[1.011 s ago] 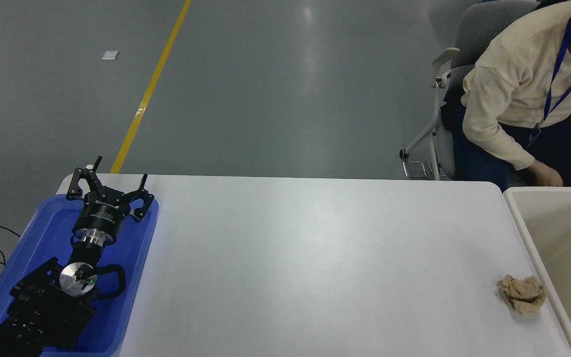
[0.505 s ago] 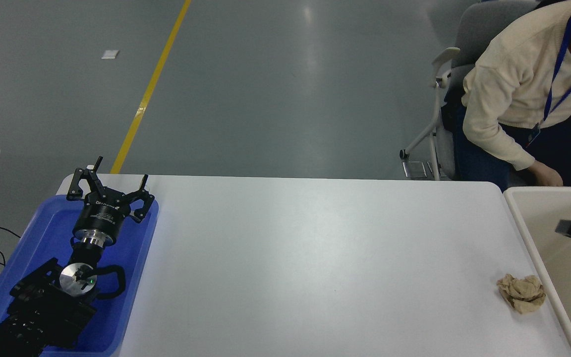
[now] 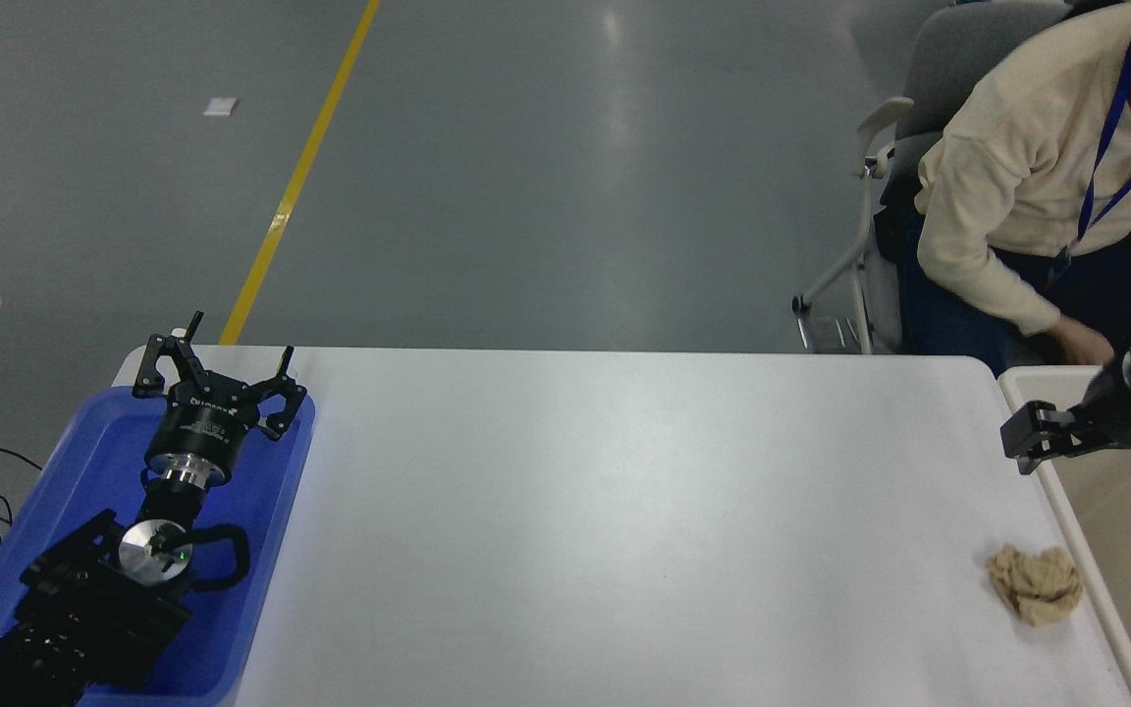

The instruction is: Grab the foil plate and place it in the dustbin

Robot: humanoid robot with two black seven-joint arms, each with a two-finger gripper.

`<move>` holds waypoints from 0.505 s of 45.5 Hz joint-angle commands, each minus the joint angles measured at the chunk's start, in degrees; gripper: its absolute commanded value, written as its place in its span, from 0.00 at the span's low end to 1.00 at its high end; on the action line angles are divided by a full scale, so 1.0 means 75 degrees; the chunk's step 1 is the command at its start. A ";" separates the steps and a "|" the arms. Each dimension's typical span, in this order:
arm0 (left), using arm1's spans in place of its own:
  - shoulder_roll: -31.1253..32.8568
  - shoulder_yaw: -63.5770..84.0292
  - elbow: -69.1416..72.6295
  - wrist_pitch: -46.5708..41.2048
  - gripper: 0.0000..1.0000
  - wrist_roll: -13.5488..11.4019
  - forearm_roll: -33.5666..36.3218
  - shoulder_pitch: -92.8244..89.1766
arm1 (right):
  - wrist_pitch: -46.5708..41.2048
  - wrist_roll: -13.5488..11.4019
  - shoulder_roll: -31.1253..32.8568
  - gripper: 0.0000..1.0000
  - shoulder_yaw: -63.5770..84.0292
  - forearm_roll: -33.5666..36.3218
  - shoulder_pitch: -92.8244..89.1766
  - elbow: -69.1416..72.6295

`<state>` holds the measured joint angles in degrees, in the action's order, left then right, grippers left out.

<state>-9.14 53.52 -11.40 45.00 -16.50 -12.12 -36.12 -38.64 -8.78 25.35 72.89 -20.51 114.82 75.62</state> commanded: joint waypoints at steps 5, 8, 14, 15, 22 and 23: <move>-0.0001 0.0012 0.0008 0.0000 1.00 -0.0003 -0.0002 -0.0001 | -0.0848 0.0011 -0.1200 1.00 0.0161 0.0414 0.1799 0.0863; -0.0001 0.0012 0.0008 0.0000 1.00 -0.0003 -0.0002 -0.0001 | -0.0848 0.0011 -0.1200 1.00 0.0161 0.0425 0.1893 0.0910; -0.0001 0.0000 0.0008 0.0000 1.00 -0.0003 -0.0002 -0.0001 | -0.0848 -0.0001 -0.1212 1.00 0.0172 0.0449 0.1964 0.0922; -0.0001 0.0000 -0.0004 0.0000 1.00 -0.0003 -0.0002 -0.0001 | -0.0848 -0.0001 -0.1212 1.00 0.0172 0.0449 0.1964 0.0922; -0.0001 0.0000 0.0008 0.0000 1.00 -0.0003 -0.0002 -0.0001 | -0.0848 0.0011 -0.1142 1.00 0.0161 0.0461 0.2057 0.0922; -0.0001 0.0000 0.0008 0.0000 1.00 -0.0003 -0.0013 -0.0001 | -0.0848 0.0011 -0.1153 1.00 0.0161 0.0461 0.2081 0.0922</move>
